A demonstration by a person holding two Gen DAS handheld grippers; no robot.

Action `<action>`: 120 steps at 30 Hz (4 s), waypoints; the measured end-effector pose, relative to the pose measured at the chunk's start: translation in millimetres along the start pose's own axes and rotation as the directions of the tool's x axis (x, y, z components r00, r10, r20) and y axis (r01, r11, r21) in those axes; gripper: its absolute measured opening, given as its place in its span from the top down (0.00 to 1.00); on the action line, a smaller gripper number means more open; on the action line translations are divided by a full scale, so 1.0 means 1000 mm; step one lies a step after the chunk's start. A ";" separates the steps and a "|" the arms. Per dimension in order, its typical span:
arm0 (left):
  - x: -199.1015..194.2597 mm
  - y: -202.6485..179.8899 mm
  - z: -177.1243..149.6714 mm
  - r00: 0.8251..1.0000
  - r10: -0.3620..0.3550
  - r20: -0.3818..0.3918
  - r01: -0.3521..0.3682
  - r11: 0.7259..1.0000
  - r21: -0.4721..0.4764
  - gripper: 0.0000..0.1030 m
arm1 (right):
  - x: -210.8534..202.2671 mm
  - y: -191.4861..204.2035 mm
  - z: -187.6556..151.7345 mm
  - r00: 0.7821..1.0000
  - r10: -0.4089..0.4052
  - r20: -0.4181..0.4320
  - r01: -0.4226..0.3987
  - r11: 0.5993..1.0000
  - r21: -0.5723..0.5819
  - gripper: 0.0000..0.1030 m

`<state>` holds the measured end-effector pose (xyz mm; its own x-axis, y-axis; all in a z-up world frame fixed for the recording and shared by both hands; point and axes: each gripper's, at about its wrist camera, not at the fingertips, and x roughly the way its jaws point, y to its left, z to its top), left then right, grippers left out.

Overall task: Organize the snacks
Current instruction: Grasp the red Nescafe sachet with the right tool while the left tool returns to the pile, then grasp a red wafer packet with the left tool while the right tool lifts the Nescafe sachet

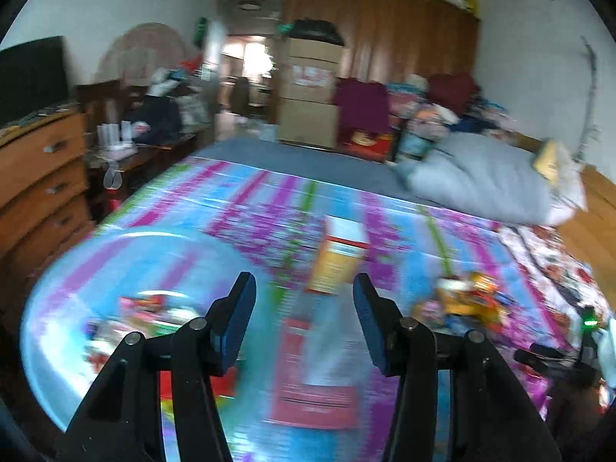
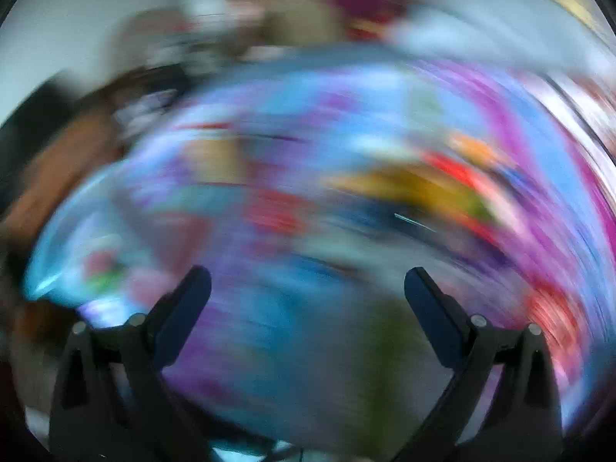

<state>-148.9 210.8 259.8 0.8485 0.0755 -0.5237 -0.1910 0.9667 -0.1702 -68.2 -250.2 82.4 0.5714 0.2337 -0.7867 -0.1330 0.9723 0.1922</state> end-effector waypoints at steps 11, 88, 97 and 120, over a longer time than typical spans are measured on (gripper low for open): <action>0.035 -0.098 -0.022 0.981 -0.145 -0.127 0.159 0.981 0.109 0.48 | 0.042 -0.154 -0.022 0.968 -0.209 -0.137 0.249 0.840 0.482 0.01; 0.164 -0.188 -0.096 0.951 -0.177 -0.255 0.228 0.956 0.184 0.90 | -0.045 -0.101 -0.010 0.939 0.255 0.231 -0.307 0.925 0.223 0.91; 0.096 -0.156 -0.032 0.979 -0.186 -0.082 0.195 0.973 0.124 0.90 | -0.076 -0.050 0.040 0.894 0.333 0.299 -0.376 0.921 0.101 0.91; -0.023 0.065 0.044 0.982 0.121 0.147 -0.105 0.988 -0.113 0.90 | -0.086 0.275 0.131 0.685 0.719 0.118 -0.666 0.684 -0.299 0.91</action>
<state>-158.8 282.2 297.4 0.8826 0.2270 -0.4117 -0.3334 0.9197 -0.2076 -47.6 -3.4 280.1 0.3916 0.8582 -0.3318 -0.7135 0.5109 0.4795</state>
